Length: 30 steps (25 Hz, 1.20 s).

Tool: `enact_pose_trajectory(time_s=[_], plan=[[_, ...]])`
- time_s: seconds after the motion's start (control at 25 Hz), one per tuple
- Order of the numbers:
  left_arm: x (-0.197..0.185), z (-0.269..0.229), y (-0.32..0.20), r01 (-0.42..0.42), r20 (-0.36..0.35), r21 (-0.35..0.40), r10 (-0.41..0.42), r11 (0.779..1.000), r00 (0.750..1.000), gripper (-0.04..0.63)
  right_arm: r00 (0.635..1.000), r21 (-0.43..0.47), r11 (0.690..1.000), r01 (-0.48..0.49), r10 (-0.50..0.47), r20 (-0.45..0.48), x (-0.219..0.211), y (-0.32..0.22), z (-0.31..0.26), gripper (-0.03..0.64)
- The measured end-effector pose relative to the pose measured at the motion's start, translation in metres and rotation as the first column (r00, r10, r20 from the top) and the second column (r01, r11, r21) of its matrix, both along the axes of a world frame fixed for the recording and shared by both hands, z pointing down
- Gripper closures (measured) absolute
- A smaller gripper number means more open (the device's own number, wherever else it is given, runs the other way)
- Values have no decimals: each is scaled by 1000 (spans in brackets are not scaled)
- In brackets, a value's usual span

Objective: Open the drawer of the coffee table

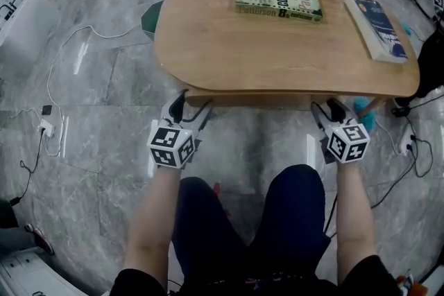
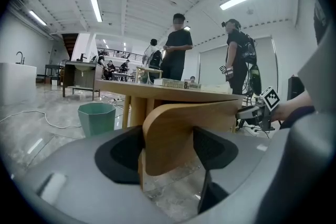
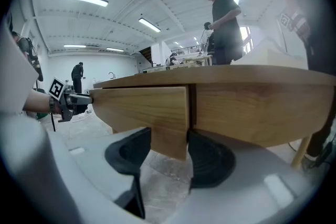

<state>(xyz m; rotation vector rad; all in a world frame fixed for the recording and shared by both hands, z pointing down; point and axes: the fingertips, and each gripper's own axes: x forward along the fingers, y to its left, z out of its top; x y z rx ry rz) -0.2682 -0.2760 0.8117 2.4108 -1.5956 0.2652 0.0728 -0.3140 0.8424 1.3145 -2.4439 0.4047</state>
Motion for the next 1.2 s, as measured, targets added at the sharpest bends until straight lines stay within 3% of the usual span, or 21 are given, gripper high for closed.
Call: enact_pose_trajectory(time_s=[1.2], plan=[[7,-4,69,-23,-53,-25,21,999,998,287,999,-39,998,-43,42,-28,11,74,-2,413]])
